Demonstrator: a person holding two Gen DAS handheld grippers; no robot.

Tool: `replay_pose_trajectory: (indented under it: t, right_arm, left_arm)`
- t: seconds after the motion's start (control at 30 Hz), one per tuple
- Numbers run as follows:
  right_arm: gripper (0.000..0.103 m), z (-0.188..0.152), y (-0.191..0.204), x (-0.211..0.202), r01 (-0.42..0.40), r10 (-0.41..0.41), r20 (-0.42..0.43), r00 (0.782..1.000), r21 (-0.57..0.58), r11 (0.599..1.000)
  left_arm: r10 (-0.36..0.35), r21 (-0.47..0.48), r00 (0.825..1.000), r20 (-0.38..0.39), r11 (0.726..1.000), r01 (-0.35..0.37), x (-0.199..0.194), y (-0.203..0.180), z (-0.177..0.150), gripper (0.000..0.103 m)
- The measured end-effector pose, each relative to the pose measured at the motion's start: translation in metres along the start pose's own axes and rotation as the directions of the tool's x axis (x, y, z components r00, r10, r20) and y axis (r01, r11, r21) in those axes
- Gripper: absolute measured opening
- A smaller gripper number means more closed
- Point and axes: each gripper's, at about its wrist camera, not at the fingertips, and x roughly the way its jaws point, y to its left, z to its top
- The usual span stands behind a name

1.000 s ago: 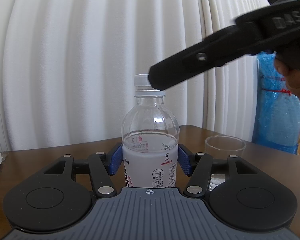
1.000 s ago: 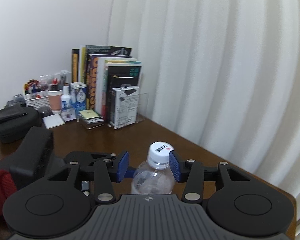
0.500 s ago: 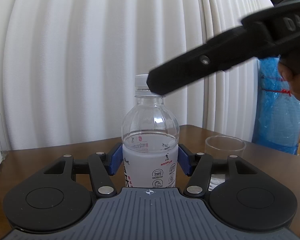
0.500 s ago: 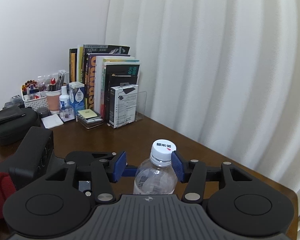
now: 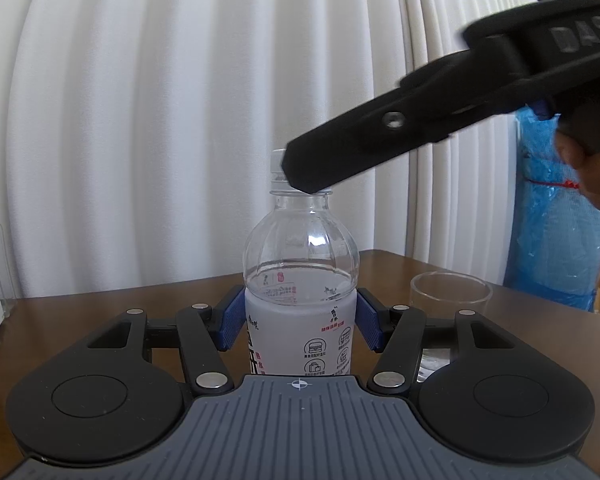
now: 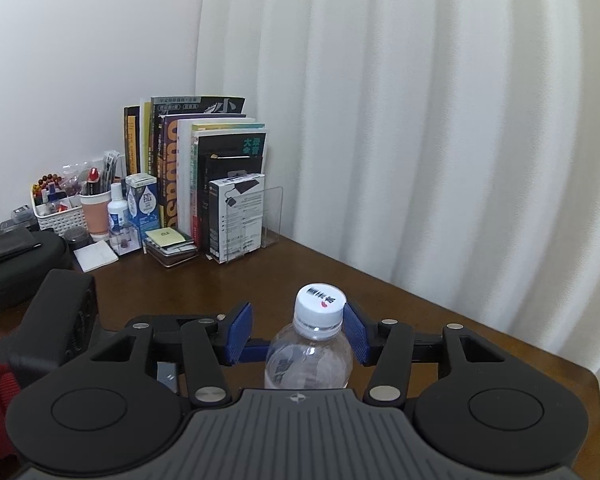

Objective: Unscrew bottle cap and pour
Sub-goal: 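Twist the cap on the bottle neck with the right tool, then regrip, then twist the cap again with the right tool and reopen to regrip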

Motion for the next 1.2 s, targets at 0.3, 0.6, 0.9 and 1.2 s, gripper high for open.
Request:
replay_pose_trajectory:
  t: [0.3,0.6,0.9,1.2]
  right_arm:
    - [0.054,0.005,0.000,0.003,0.125,-0.128,0.088,0.988,0.039,0.991]
    - [0.065,-0.007,0.003,0.011,0.173,-0.190,0.128,0.974,0.133,0.976]
    - [0.055,-0.015,0.013,0.018,0.215,-0.237,0.169,0.957,0.139,0.967]
    - [0.032,-0.013,0.008,0.021,0.176,-0.190,0.154,0.970,0.102,0.979]
  left_arm:
    - [0.002,-0.001,1.000,-0.001,1.000,-0.002,0.002,0.001,0.001,0.058]
    - [0.002,-0.004,1.000,-0.011,1.000,-0.002,0.005,0.003,0.003,0.058]
    - [0.003,-0.006,1.000,-0.012,1.000,-0.003,0.005,0.003,0.002,0.058]
    - [0.003,0.002,1.000,-0.014,1.000,-0.003,0.003,0.003,0.000,0.058]
